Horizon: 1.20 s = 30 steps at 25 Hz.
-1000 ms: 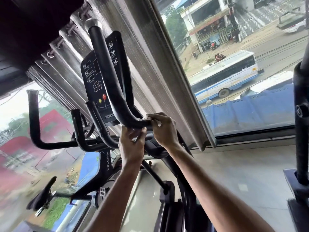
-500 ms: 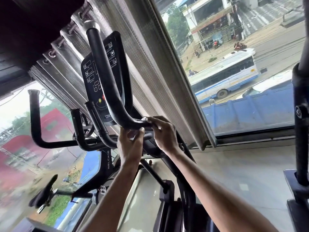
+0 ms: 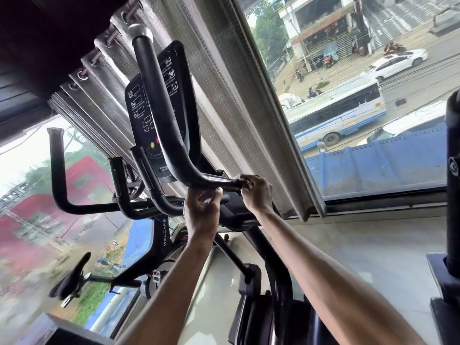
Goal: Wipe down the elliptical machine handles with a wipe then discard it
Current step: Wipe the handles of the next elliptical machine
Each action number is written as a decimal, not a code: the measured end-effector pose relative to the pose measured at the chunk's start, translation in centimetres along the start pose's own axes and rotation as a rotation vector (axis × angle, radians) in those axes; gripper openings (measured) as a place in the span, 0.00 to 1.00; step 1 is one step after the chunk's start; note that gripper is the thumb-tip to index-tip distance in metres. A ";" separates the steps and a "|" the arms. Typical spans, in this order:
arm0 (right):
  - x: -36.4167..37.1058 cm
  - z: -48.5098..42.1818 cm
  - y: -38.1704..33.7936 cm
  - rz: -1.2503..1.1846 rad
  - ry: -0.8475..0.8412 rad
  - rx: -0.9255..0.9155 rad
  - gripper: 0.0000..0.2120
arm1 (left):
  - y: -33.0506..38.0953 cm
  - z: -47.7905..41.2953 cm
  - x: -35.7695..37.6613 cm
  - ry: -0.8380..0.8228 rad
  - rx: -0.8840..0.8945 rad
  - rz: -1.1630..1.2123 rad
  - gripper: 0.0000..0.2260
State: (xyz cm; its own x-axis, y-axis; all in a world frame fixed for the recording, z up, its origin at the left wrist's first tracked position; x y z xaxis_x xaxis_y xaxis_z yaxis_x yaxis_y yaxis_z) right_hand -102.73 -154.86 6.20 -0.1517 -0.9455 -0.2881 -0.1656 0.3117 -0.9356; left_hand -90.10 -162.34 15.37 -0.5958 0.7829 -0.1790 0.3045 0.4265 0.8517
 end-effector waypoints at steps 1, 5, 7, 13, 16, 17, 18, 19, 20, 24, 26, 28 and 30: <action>-0.4 0.4 -0.5 -0.041 0.010 -0.014 0.13 | 0.2 0.1 -0.3 0.002 0.010 0.023 0.08; -2.0 2.9 -3.3 -0.148 0.017 -0.118 0.10 | 2.0 0.5 -1.7 -0.018 0.060 0.063 0.09; -3.4 4.4 -5.9 -0.186 0.054 -0.212 0.10 | 3.0 0.6 -2.8 -0.017 0.090 0.106 0.07; -6.0 7.9 -12.2 -0.366 0.120 -0.337 0.13 | 5.4 -0.3 -4.1 0.023 -0.021 0.344 0.08; -7.6 9.7 -14.5 -0.202 0.346 -0.529 0.12 | 5.6 -0.3 -4.3 0.005 -0.168 0.541 0.12; -8.0 10.4 -15.3 -0.061 0.423 -0.687 0.13 | 5.9 -0.4 -4.4 0.008 -0.225 0.603 0.12; -7.8 10.9 -15.7 0.089 0.457 -0.844 0.14 | 6.1 -0.4 -4.5 0.004 -0.275 0.676 0.13; -7.8 11.1 -15.9 0.236 0.445 -0.972 0.14 | 6.2 -0.5 -4.7 0.006 -0.320 0.753 0.13; -7.8 11.1 -15.9 0.363 0.405 -1.069 0.12 | 6.4 -0.4 -4.9 0.016 -0.361 0.830 0.14; -9.9 9.6 -17.9 0.665 0.306 -1.273 0.11 | 6.5 -0.1 -5.1 0.028 -0.400 0.902 0.18; -10.4 9.4 -19.1 0.744 0.238 -1.375 0.09 | 6.3 -0.2 -5.0 0.026 -0.396 0.919 0.19; -10.1 9.3 -19.5 0.878 0.174 -1.537 0.13 | 5.9 -0.4 -5.1 0.034 -0.426 0.942 0.20; -10.4 8.3 -20.1 0.880 0.193 -1.537 0.15 | 5.5 -0.5 -5.1 0.018 -0.440 0.947 0.22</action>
State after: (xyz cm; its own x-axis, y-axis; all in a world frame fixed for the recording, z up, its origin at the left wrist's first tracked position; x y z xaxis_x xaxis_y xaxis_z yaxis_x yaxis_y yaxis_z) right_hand -89.70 -152.10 26.28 -0.7717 -0.4791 -0.4183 -0.6360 0.5765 0.5129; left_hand -85.81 -164.22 21.22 -0.2668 0.7028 0.6595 0.3571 -0.5635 0.7449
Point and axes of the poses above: each hand's wrist, its own z-axis away from the middle knuckle, its own x-axis out of the palm, y = z × x, the point moved 2 cm from there along -z, towards the middle knuckle, and after that the axes turned 14 degrees about z, right-handed, at the moved point
